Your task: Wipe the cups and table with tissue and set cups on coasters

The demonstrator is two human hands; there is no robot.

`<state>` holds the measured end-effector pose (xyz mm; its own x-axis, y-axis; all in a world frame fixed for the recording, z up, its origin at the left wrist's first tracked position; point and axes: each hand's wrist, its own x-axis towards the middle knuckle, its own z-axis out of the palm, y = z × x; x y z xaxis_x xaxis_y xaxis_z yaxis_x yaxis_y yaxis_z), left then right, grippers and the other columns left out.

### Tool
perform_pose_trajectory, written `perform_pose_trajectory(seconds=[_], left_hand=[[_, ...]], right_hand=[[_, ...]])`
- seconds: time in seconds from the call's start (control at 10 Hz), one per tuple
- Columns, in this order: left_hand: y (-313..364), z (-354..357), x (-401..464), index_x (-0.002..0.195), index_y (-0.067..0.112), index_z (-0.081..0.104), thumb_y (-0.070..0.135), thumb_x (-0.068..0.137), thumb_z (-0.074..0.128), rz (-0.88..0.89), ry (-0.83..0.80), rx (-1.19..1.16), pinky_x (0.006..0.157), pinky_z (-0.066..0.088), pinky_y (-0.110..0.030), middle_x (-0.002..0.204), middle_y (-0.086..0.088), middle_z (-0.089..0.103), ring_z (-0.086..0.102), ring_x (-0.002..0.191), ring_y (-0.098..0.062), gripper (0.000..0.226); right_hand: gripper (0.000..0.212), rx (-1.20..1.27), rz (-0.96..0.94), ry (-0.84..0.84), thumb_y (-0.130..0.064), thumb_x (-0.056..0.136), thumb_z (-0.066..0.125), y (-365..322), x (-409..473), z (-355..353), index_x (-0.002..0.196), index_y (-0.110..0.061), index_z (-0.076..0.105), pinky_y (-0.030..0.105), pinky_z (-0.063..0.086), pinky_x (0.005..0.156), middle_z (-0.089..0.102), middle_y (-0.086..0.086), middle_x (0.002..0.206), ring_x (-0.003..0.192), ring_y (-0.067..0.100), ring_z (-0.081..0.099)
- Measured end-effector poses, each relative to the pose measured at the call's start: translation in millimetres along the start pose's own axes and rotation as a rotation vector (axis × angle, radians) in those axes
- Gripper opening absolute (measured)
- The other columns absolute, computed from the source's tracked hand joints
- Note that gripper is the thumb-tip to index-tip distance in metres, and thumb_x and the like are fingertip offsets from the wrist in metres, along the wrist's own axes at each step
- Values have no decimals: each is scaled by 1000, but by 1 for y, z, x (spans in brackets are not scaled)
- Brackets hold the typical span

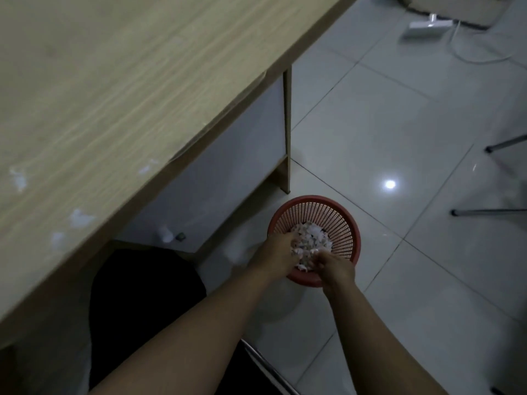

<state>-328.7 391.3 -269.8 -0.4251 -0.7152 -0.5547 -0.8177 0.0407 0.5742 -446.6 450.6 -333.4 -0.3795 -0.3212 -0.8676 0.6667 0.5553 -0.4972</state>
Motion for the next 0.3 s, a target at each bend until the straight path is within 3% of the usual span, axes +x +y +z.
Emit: perform_pose_trajectory(seconds=[0.1, 0.2, 0.3], left_hand=[[-12, 5, 4, 129, 13, 54, 13, 85, 60, -43, -75, 27, 94, 46, -33, 127, -13, 59, 56, 115, -28, 44], [-17, 7, 8, 127, 12, 56, 12, 84, 60, -34, -100, 18, 94, 47, -36, 125, -13, 61, 57, 114, -28, 43], [-17, 6, 14, 129, 10, 53, 12, 85, 60, -47, -81, 10, 94, 44, -31, 128, -12, 58, 54, 117, -28, 45]], right_hand=[[29, -46, -5, -38, 6, 86, 53, 6, 17, 8, 115, 10, 57, 31, 51, 74, 59, 34, 115, 90, 34, 64], [44, -95, 33, -110, -3, 92, 47, 8, 26, 14, 136, -1, 41, 43, 49, 95, 56, 28, 125, 114, 38, 57], [44, -225, -10, -145, 0, 92, 45, 8, 26, 15, 136, 0, 41, 47, 46, 100, 53, 24, 132, 115, 35, 56]])
